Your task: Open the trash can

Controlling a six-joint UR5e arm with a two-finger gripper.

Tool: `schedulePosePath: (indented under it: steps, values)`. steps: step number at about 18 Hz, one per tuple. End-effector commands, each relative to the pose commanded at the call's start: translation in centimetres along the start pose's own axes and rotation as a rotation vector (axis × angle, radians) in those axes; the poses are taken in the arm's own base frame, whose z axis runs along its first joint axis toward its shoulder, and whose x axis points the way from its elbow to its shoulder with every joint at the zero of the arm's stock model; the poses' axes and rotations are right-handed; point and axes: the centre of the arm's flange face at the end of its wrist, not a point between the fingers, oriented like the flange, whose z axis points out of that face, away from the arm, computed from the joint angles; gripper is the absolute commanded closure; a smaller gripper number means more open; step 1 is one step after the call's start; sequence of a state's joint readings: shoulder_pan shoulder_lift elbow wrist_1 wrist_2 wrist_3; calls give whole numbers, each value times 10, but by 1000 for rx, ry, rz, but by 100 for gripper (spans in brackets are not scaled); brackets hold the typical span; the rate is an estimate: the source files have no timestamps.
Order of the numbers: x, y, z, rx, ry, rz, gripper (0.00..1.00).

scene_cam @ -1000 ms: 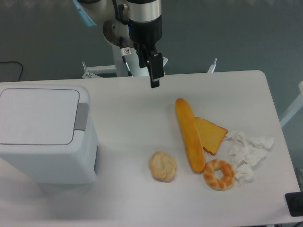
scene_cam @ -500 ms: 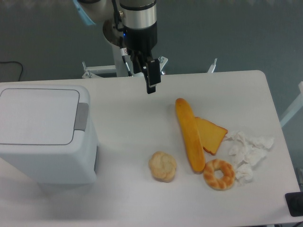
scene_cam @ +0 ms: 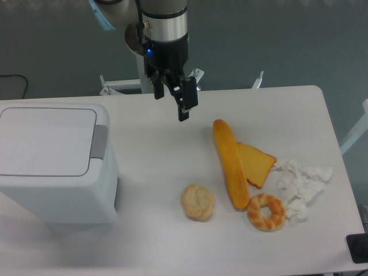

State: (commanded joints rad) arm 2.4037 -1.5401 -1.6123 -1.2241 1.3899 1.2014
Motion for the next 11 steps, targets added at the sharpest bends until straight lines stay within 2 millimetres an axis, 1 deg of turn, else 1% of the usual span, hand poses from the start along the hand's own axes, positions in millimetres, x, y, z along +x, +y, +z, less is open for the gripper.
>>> schedulePosePath:
  steps: [4, 7, 9, 11]
  values:
    - [-14, -10, -2, 56, 11, -149, 0]
    - [-23, -17, -6, 135, 14, -298, 0]
    - [-24, -20, -6, 165, 33, -379, 0]
    - [-29, -20, 0, 163, 41, -415, 0]
